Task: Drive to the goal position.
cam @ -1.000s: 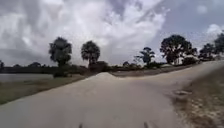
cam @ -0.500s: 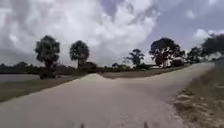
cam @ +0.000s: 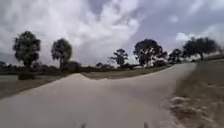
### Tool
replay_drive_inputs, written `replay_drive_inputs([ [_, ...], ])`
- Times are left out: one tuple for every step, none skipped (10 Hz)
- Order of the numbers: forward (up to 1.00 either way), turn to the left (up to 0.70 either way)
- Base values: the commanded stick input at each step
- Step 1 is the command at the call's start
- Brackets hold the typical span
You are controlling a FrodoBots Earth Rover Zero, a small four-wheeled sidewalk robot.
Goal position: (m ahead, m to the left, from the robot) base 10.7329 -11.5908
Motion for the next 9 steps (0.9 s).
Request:
replay_drive_inputs([
  [0.85,-0.12],
  [0.85,0.00],
  [0.85,0.00],
  [0.85,0.00],
  [0.85,0.00],
  [0.85,0.00],
  [0.85,0.00],
  [0.85,0.00],
  [0.85,0.00],
])
